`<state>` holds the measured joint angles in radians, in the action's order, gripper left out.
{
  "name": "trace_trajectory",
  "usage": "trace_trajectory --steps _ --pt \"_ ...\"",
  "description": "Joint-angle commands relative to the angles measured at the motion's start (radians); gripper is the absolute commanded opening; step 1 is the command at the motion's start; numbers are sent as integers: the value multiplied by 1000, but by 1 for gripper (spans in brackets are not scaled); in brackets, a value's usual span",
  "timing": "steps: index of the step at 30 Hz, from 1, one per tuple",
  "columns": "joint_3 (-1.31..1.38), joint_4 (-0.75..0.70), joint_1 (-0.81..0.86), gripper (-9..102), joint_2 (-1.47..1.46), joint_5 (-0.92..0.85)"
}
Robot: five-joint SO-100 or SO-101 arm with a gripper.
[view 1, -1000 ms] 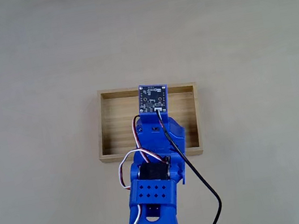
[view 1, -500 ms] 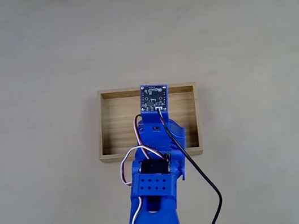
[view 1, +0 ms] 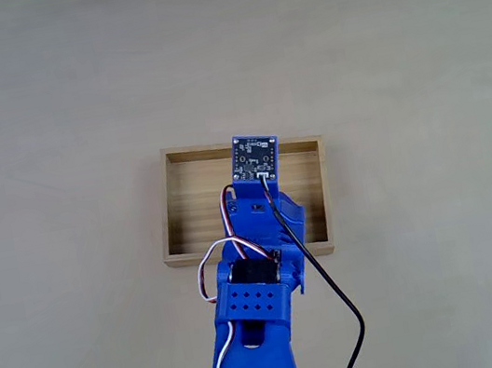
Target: Place the black cylinder in the wooden box then return to rest.
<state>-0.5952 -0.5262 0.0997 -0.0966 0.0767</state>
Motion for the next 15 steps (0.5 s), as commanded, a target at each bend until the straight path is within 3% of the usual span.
trace_trajectory --steps 1,15 --pt "101 31 -14 34 -23 -6" --pt "-12 14 18 34 -255 89"
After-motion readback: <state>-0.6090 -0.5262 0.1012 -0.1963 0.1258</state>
